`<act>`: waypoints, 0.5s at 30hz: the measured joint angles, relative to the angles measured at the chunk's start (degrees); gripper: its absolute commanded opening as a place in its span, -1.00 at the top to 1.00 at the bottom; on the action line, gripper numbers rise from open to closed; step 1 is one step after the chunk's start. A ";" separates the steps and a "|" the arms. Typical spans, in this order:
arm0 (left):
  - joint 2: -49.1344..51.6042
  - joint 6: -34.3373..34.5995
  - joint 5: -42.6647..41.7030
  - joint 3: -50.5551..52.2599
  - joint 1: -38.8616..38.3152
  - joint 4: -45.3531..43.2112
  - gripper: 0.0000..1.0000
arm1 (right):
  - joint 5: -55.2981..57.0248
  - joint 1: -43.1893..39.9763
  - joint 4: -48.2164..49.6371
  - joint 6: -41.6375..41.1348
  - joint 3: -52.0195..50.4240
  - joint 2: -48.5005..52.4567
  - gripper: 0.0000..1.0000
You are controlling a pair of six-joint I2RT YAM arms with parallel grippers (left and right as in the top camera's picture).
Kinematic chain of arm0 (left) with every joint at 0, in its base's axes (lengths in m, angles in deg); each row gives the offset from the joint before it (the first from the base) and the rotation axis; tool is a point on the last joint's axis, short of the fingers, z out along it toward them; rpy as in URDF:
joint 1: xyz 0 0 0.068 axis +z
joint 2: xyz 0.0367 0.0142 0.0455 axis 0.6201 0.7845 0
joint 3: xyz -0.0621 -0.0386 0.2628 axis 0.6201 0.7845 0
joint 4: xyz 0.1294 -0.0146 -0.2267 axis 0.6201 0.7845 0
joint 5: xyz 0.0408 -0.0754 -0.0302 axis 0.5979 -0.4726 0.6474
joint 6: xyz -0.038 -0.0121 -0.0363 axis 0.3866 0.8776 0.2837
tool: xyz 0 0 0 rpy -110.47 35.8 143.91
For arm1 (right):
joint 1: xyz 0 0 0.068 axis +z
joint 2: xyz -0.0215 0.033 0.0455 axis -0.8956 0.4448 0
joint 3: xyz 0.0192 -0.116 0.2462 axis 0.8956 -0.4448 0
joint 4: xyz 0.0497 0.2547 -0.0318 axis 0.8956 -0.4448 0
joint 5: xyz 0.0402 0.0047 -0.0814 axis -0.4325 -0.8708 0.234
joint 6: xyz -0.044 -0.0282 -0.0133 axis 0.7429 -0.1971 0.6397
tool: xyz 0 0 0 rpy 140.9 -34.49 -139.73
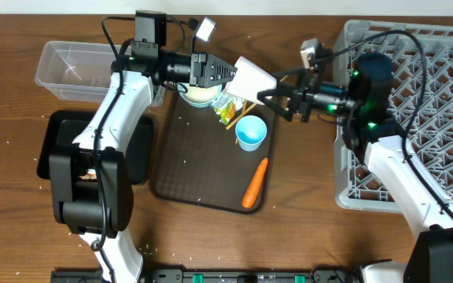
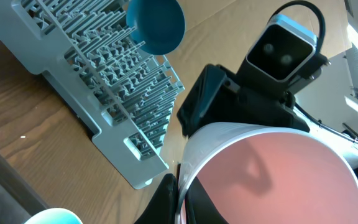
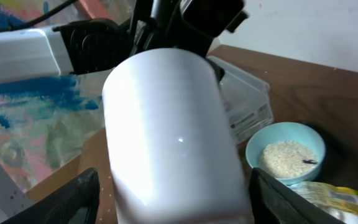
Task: Sort waste into correct bins and load items into the dishwasher rack
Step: 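Hand the pink cup from the left gripper to the right gripper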
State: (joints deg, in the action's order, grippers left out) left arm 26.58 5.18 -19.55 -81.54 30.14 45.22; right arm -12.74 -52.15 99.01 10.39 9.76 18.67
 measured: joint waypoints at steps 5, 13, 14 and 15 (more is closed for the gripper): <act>0.00 0.00 -0.04 0.00 -0.24 0.00 0.87 | 3.08 2.01 -0.04 -0.66 0.00 0.00 -0.29; 0.00 -0.02 0.17 0.00 -0.42 -0.02 0.88 | 3.58 2.14 0.07 -1.25 -0.02 0.00 -0.02; 0.00 0.00 0.22 0.00 -0.42 -0.02 0.86 | 3.56 2.14 0.09 -1.27 -0.02 0.00 -0.02; 0.00 -0.02 0.22 0.00 -0.42 -0.02 0.78 | 3.56 2.14 0.13 -1.29 -0.02 0.00 -0.01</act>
State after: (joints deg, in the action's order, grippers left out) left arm 26.58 5.15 -19.33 -81.54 29.72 45.20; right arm -9.18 -50.00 99.14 9.10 9.74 18.67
